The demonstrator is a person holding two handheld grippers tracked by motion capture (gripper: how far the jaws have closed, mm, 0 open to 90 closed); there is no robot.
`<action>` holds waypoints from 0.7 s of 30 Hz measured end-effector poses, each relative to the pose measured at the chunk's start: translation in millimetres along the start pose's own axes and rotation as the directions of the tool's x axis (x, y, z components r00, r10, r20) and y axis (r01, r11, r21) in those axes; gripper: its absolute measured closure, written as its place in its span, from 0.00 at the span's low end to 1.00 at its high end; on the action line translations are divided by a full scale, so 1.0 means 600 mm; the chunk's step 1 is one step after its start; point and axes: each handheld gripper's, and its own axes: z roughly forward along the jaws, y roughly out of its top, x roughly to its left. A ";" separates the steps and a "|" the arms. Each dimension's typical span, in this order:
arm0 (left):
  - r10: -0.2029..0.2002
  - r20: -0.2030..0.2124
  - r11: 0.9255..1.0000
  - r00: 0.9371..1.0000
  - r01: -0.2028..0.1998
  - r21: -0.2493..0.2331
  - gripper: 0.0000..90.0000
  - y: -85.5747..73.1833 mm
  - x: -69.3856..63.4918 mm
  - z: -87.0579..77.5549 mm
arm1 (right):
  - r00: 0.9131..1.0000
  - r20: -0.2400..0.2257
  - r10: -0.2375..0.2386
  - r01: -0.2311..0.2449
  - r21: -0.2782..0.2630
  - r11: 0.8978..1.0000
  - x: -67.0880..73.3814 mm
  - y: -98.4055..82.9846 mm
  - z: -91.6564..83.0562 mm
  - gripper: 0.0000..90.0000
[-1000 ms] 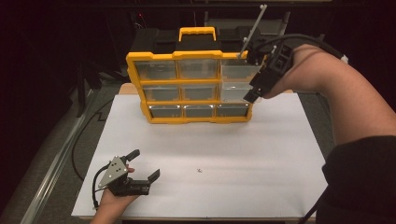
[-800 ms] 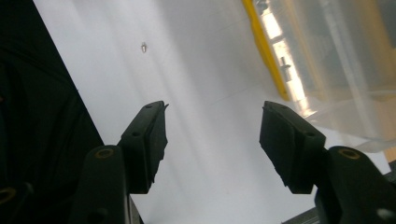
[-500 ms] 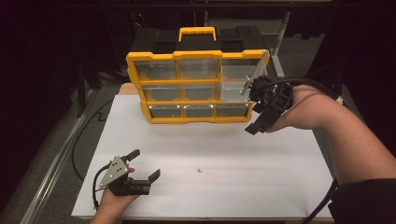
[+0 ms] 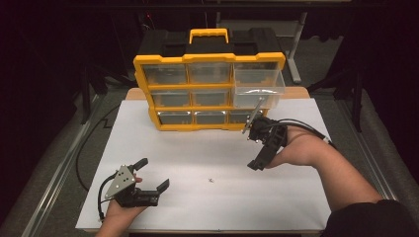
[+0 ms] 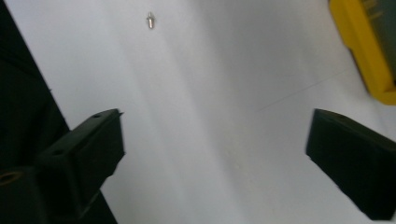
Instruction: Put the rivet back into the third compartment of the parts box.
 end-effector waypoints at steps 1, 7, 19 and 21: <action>0.001 0.001 1.000 1.000 -0.001 0.000 0.00 0.000 0.000 0.000 | 1.000 0.000 0.001 -0.001 0.004 1.000 0.003 -0.003 0.027 0.00; 0.003 0.003 1.000 1.000 -0.003 0.003 0.00 0.000 -0.001 -0.001 | 1.000 -0.026 0.009 -0.008 0.018 1.000 0.013 -0.015 0.103 0.00; 0.003 0.005 1.000 1.000 -0.003 0.000 0.00 0.000 -0.001 -0.001 | 0.997 -0.075 -0.009 0.011 0.020 1.000 0.030 -0.007 0.207 0.03; 0.003 0.006 1.000 1.000 -0.003 -0.001 0.00 0.000 -0.001 -0.001 | 0.997 -0.080 -0.011 0.012 0.014 1.000 0.032 -0.004 0.212 0.04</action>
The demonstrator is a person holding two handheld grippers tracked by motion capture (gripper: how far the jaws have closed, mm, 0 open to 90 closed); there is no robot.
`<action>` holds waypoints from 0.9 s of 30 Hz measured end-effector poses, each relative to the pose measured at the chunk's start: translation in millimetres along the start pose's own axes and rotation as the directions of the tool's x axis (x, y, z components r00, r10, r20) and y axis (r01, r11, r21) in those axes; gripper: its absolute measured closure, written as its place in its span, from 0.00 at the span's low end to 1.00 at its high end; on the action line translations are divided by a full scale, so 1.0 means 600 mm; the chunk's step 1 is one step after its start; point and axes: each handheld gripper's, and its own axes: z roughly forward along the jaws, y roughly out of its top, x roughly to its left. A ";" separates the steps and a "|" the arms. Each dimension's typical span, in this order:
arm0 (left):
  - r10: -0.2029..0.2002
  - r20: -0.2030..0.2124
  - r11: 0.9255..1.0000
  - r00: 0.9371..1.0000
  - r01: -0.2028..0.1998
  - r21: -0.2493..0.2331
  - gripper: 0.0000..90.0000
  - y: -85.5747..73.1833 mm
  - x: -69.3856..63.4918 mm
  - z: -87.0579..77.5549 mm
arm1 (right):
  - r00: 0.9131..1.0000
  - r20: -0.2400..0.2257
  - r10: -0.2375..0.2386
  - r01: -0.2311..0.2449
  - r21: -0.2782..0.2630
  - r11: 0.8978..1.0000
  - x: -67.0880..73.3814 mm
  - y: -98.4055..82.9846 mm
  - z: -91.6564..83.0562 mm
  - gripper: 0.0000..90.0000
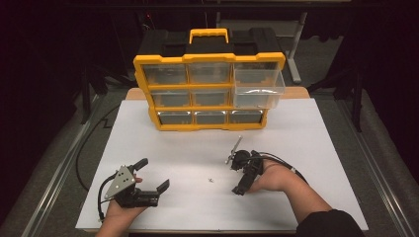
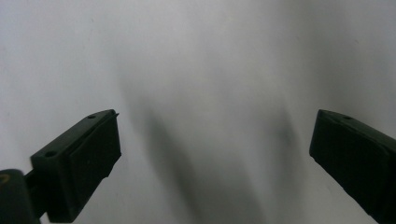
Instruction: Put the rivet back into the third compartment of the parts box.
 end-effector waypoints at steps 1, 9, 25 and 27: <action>0.003 0.002 1.000 1.000 -0.003 0.001 0.00 0.000 0.000 0.000 | 1.000 -0.002 -0.005 0.005 -0.003 1.000 0.001 0.004 0.005 0.06; -0.002 0.003 1.000 1.000 0.002 0.000 0.00 0.000 0.001 -0.001 | 1.000 -0.010 -0.017 0.017 -0.047 0.999 0.006 0.034 0.020 0.21; -0.001 0.007 1.000 1.000 0.001 -0.003 0.00 0.000 0.001 -0.002 | 0.987 -0.027 -0.158 0.155 -0.088 0.984 0.046 0.103 0.030 0.83; -0.002 0.008 1.000 1.000 0.002 -0.004 0.00 0.000 0.001 -0.002 | 0.985 -0.014 -0.172 0.170 -0.087 0.982 0.048 0.107 0.031 0.86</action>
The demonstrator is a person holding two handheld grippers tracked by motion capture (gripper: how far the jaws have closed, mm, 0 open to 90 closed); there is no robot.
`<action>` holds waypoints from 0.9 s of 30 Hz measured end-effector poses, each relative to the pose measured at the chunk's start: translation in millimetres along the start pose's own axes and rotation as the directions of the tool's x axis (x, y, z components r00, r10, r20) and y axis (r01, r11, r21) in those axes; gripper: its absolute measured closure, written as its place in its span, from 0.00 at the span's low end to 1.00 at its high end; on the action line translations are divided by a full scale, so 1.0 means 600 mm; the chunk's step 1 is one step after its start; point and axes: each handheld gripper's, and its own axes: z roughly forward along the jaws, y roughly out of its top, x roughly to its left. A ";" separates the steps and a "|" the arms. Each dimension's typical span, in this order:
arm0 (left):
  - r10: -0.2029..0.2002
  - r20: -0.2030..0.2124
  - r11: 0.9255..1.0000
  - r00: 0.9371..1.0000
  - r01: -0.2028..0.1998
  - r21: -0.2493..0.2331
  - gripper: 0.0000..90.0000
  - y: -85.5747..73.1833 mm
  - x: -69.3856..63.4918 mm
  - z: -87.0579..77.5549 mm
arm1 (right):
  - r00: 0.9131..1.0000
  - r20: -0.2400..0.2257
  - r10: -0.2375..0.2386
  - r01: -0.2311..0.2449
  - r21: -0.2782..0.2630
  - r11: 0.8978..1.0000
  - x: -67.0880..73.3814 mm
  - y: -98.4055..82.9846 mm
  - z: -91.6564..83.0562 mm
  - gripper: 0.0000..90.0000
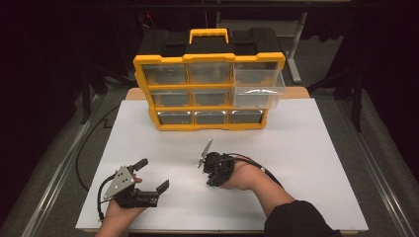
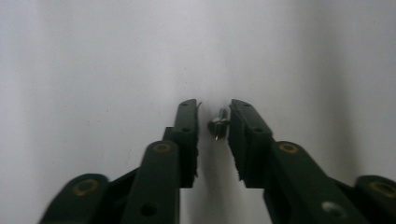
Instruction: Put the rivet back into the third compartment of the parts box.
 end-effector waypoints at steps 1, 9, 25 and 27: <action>0.000 0.001 1.000 1.000 0.000 0.000 0.00 0.000 0.000 0.000 | 1.000 0.004 0.000 0.000 -0.003 1.000 0.001 0.001 0.001 0.92; -0.003 -0.001 1.000 1.000 0.003 0.000 0.00 0.000 0.001 0.000 | 1.000 -0.006 -0.007 0.007 0.015 1.000 -0.002 -0.008 -0.010 0.93; -0.022 -0.011 1.000 1.000 0.022 -0.001 0.00 0.000 0.005 0.002 | 0.995 -0.050 0.084 -0.083 0.032 0.996 -0.021 -0.118 -0.062 0.94; -0.024 -0.018 1.000 1.000 0.024 0.001 0.00 -0.001 0.006 0.002 | 0.993 -0.054 0.101 -0.100 0.029 0.995 -0.024 -0.130 -0.068 0.93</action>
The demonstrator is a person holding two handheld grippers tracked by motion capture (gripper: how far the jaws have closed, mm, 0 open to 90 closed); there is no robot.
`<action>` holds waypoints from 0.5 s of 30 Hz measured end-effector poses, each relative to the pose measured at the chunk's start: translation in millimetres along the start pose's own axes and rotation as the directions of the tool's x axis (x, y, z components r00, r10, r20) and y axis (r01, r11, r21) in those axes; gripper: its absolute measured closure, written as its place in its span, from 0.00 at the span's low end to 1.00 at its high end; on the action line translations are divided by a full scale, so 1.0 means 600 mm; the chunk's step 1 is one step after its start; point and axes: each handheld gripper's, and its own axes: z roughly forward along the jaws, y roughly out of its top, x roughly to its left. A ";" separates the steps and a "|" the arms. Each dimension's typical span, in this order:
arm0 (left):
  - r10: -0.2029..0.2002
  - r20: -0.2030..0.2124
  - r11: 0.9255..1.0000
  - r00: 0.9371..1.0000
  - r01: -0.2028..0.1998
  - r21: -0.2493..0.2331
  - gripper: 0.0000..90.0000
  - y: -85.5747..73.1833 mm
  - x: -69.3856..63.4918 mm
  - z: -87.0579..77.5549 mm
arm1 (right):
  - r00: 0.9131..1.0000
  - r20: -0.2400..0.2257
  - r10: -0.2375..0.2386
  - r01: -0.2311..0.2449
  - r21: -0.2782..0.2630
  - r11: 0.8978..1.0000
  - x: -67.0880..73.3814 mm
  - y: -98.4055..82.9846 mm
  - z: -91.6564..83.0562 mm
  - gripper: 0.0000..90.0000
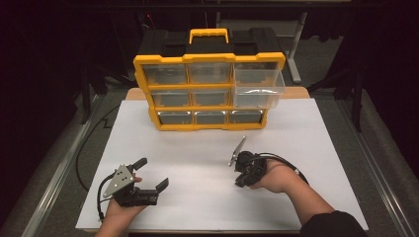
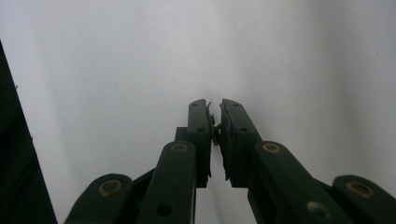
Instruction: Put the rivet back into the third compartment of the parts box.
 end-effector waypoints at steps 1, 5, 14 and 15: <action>0.000 -0.002 1.000 1.000 0.000 0.001 0.00 0.000 0.000 0.000 | 1.000 -0.005 0.002 -0.002 0.004 1.000 -0.002 -0.004 -0.003 0.93; 0.006 -0.012 1.000 1.000 -0.006 0.008 0.00 0.000 0.000 0.001 | 1.000 -0.009 0.026 -0.026 0.003 1.000 -0.008 -0.021 -0.018 0.93; 0.015 -0.010 1.000 1.000 -0.014 0.011 0.00 -0.001 -0.003 0.000 | 1.000 -0.014 0.024 -0.024 0.017 1.000 -0.012 -0.039 -0.056 0.93; 0.016 -0.009 1.000 1.000 -0.016 0.011 0.00 -0.001 -0.003 0.000 | 1.000 -0.014 0.025 -0.024 0.019 1.000 -0.012 -0.039 -0.063 0.94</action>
